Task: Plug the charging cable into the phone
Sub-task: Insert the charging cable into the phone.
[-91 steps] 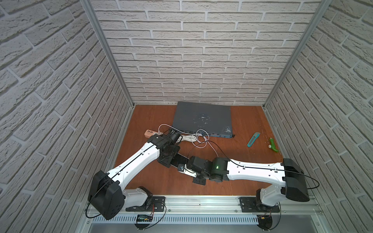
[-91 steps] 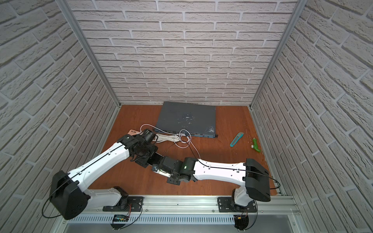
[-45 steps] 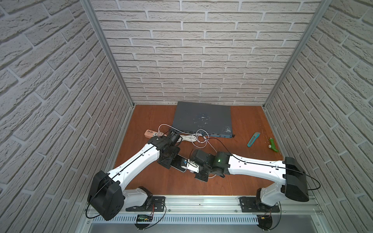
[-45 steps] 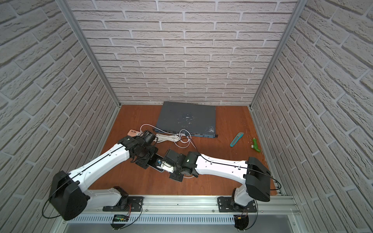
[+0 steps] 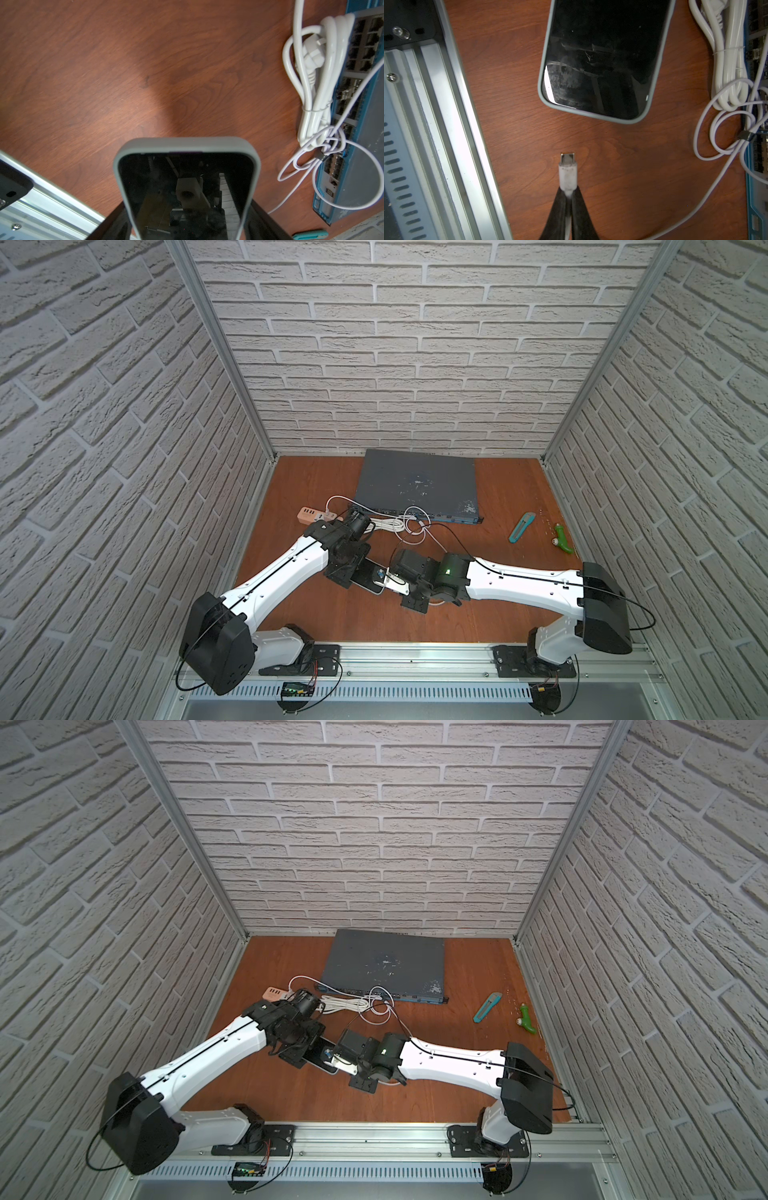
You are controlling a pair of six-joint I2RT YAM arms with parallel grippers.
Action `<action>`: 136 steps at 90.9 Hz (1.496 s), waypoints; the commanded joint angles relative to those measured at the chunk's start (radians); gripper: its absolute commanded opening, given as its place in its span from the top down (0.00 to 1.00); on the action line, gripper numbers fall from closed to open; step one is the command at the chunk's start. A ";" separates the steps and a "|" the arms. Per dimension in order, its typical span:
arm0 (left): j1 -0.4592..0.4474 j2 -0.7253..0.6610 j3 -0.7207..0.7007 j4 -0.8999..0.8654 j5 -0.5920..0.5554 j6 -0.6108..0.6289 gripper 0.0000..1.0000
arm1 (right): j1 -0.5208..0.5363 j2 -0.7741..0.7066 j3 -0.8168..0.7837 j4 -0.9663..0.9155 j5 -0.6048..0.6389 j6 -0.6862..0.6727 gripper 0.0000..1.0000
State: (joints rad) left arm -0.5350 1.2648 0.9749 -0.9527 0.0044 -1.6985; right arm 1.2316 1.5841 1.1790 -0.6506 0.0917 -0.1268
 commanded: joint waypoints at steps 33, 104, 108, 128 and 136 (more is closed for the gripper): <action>0.004 -0.029 0.006 -0.032 -0.004 -0.030 1.00 | 0.028 0.053 0.061 0.000 0.077 0.016 0.97; 0.004 -0.030 0.005 -0.029 0.001 -0.033 1.00 | 0.028 0.074 0.069 0.008 0.077 0.011 0.97; 0.003 -0.030 0.004 -0.028 0.004 -0.035 1.00 | 0.028 0.074 0.072 0.009 0.078 0.010 0.97; 0.000 -0.026 0.002 -0.027 0.002 -0.035 1.00 | 0.028 0.083 0.081 0.006 0.080 0.005 0.97; -0.002 -0.025 0.004 -0.029 0.000 -0.035 1.00 | 0.028 0.083 0.082 0.008 0.080 0.006 0.97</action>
State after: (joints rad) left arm -0.5354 1.2522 0.9752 -0.9680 0.0048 -1.7279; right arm 1.2522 1.6634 1.2366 -0.6506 0.1658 -0.1268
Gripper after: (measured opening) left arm 0.805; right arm 0.100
